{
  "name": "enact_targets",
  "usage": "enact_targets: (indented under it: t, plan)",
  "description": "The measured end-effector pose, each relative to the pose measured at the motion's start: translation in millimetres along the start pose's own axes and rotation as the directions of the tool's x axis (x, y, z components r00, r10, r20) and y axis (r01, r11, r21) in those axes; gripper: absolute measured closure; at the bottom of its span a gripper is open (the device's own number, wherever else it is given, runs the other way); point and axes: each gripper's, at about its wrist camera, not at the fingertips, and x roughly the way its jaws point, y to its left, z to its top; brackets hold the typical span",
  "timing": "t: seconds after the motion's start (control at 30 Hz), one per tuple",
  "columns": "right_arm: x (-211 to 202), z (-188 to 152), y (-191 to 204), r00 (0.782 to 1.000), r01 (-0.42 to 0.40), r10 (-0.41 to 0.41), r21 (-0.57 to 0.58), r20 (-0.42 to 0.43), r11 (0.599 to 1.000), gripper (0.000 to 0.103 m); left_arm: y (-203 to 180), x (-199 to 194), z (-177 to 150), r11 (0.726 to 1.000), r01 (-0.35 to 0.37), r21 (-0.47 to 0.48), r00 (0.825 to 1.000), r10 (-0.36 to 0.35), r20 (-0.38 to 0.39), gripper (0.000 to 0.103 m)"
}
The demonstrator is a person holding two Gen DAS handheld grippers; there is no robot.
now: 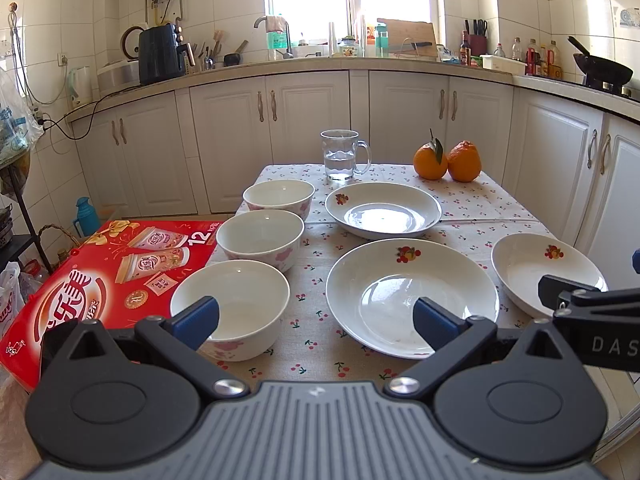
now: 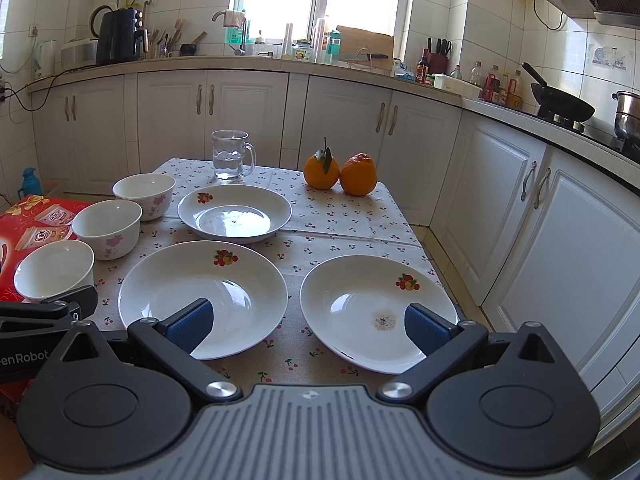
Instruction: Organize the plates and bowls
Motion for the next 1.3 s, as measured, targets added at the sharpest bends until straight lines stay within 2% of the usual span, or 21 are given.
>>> enact_targets:
  t: [0.87, 1.3]
  plan:
    - [-1.2, 0.5, -0.8, 1.0, 0.002, -0.002, -0.002, 0.001, 1.0, 0.0, 0.0, -0.2, -0.1, 1.0, -0.001, 0.002, 1.0, 0.001, 0.0, 0.001]
    - [8.2, 1.4, -4.4, 1.0, 0.0, -0.001, -0.002, -0.014, 1.0, 0.0, -8.2, 8.7, 6.0, 0.999, 0.012, 0.031, 1.0, -0.012, -0.011, 0.001]
